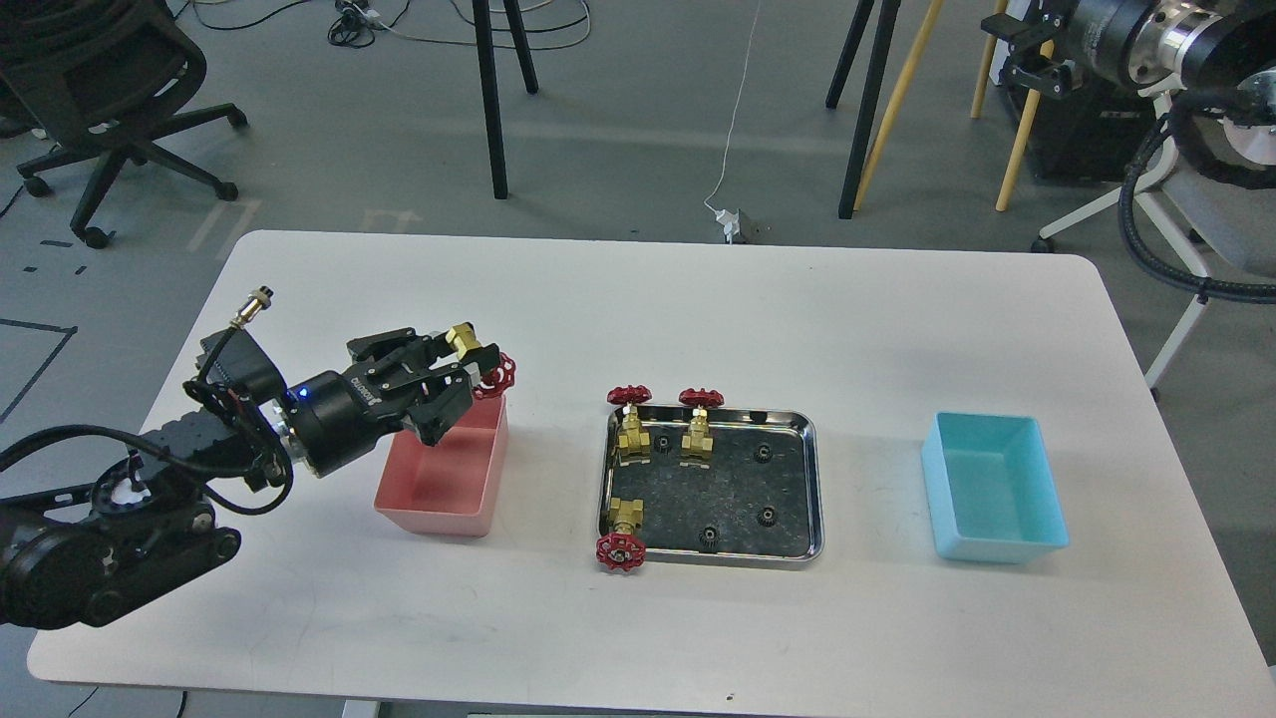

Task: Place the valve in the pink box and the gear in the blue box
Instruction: 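Lower the valve into the pink box and open the left gripper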

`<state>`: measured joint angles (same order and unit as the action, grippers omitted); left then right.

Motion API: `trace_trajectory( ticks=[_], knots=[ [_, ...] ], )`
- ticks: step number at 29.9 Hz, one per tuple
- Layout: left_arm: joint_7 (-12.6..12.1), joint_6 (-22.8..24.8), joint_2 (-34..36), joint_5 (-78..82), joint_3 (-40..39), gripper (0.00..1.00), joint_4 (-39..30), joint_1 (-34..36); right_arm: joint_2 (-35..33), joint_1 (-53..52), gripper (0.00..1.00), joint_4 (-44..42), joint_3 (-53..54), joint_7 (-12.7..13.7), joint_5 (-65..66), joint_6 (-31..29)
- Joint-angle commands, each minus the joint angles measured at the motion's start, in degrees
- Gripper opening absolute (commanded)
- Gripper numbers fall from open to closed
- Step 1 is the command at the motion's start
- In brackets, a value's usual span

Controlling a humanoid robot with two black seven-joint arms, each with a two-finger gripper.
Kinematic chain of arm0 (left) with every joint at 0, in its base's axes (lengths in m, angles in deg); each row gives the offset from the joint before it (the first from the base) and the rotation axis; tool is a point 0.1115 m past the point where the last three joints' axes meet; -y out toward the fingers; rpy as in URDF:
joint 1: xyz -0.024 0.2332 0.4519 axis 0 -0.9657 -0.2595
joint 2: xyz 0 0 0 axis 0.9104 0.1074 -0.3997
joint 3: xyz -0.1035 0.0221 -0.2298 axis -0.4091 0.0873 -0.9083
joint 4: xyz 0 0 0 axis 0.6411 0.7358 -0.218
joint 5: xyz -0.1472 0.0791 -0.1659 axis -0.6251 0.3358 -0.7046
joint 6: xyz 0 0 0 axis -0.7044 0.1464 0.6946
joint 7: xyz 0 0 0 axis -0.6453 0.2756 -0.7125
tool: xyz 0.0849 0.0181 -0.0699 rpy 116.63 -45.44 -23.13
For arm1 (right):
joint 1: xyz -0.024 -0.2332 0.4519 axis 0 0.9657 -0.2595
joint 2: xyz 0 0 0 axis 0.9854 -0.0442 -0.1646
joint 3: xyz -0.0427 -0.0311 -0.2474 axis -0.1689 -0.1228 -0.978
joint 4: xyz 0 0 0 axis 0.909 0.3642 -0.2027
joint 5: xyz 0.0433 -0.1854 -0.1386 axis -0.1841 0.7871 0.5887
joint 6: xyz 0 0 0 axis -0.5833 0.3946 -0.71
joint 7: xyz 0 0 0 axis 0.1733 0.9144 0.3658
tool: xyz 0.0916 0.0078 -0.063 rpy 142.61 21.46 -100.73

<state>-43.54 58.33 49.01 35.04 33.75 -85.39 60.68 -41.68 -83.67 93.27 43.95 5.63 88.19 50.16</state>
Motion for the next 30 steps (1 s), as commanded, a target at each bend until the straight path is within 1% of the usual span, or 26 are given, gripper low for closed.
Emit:
trace_trajectory(
  ticks=[1,3,6,11,15,21,23,24,26,27,29,30],
  knots=[
    [0.0,0.0,0.3,1.0,0.0,0.17,2.9,-1.3,0.2,0.0,1.00,0.0,0.0,0.0,0.1,0.1],
    [0.0,0.0,-0.5,1.6,0.0,0.17,6.6,-2.0,0.6,-0.1,1.00,0.0,0.1,0.0,0.5,0.1],
    [0.0,0.0,-0.8,1.7,-0.1,0.17,10.0,-2.9,0.9,-0.1,1.00,0.0,0.1,0.0,0.7,0.1],
    [0.0,0.0,-1.0,1.8,0.0,0.17,10.6,-4.7,1.3,-0.1,1.00,0.0,0.1,0.0,0.7,0.1],
    [0.0,0.0,-3.1,1.9,0.0,0.17,11.0,-6.3,1.3,-0.1,1.00,0.0,0.1,0.0,0.8,0.3],
    [0.0,0.0,-5.5,2.1,-0.1,0.19,11.1,-6.5,1.6,-0.1,1.00,0.0,0.1,0.0,0.8,0.2],
    [0.0,0.0,-6.3,2.0,-0.1,0.20,12.0,-6.5,1.7,-0.1,1.00,0.0,0.1,0.0,0.8,0.3],
    [0.0,0.0,-6.6,1.9,-0.1,0.23,12.4,-6.5,1.7,-0.1,1.00,0.0,0.1,0.0,0.8,0.3],
    [0.0,0.0,-7.1,1.9,-0.1,0.32,12.7,-6.4,1.7,-0.1,1.00,0.0,0.0,0.0,0.8,0.3],
    [0.0,0.0,-7.1,1.8,-0.1,0.40,12.7,-6.4,1.7,-0.1,1.00,0.0,0.0,0.0,0.8,0.3],
    [0.0,0.0,-7.2,1.5,-0.2,0.52,12.7,-6.5,1.7,-0.1,1.00,0.0,0.0,0.0,0.8,0.3],
    [0.0,0.0,-7.2,1.4,-0.2,0.61,12.7,-6.4,1.7,-0.1,1.00,0.0,0.0,0.0,0.8,0.3]
  ],
)
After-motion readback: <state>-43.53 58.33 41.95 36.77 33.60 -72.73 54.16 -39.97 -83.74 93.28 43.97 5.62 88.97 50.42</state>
